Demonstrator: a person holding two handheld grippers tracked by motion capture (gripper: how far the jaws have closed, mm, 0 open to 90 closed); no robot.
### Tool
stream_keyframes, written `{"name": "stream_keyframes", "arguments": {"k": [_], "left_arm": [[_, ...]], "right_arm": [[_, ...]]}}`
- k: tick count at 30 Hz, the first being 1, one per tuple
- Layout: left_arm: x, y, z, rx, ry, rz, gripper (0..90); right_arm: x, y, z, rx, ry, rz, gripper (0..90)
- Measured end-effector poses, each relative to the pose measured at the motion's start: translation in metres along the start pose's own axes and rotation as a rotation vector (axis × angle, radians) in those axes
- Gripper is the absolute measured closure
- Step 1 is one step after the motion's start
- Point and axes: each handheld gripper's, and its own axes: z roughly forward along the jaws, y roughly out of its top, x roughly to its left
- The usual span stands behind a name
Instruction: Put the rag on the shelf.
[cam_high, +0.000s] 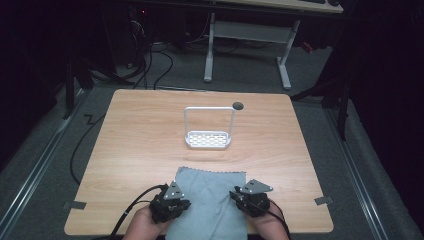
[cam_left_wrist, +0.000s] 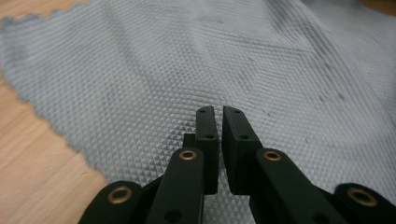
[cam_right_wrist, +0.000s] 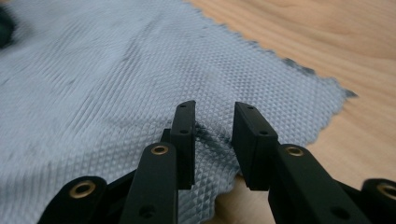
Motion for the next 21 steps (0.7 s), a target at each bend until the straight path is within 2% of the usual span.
{"name": "stream_keyframes", "arguments": {"k": [2, 5, 7, 8, 9, 10, 12, 15, 18, 21], "left_arm": [[-0.002, 0.001, 0.001, -0.002, -0.014, 0.001, 84.6], [0.000, 0.000, 0.002, -0.018, -0.022, -0.022, 82.3], [0.004, 0.000, 0.001, -0.027, -0.004, -0.028, 80.6], [0.006, 0.000, 0.000, -0.039, 0.011, -0.034, 77.5], [0.009, 0.000, -0.001, -0.053, 0.023, -0.042, 77.5], [0.013, 0.000, -0.003, -0.071, 0.033, -0.059, 71.9], [0.023, 0.001, -0.007, -0.110, 0.064, -0.099, 70.3], [0.043, 0.005, -0.011, -0.162, 0.121, -0.175, 62.2], [0.061, 0.010, -0.007, -0.181, 0.173, -0.239, 57.6], [0.073, 0.015, 0.004, -0.159, 0.213, -0.270, 55.2]], "right_arm": [[-0.002, 0.002, 0.002, -0.002, -0.006, 0.005, 70.6], [-0.007, 0.005, 0.007, -0.005, -0.008, 0.011, 70.6], [-0.008, 0.006, 0.008, -0.006, -0.008, 0.008, 69.7], [-0.008, 0.005, 0.007, -0.014, 0.003, 0.015, 65.2], [-0.008, 0.005, 0.007, -0.014, 0.003, 0.015, 65.2], [-0.010, 0.004, 0.004, -0.027, 0.010, 0.024, 64.5], [-0.013, 0.004, -0.003, -0.061, 0.017, 0.052, 63.5], [-0.017, 0.001, -0.012, -0.089, -0.001, 0.067, 62.4], [-0.021, -0.004, -0.017, -0.091, -0.011, 0.089, 61.9], [-0.024, -0.007, -0.019, -0.088, -0.017, 0.110, 61.0]]}}
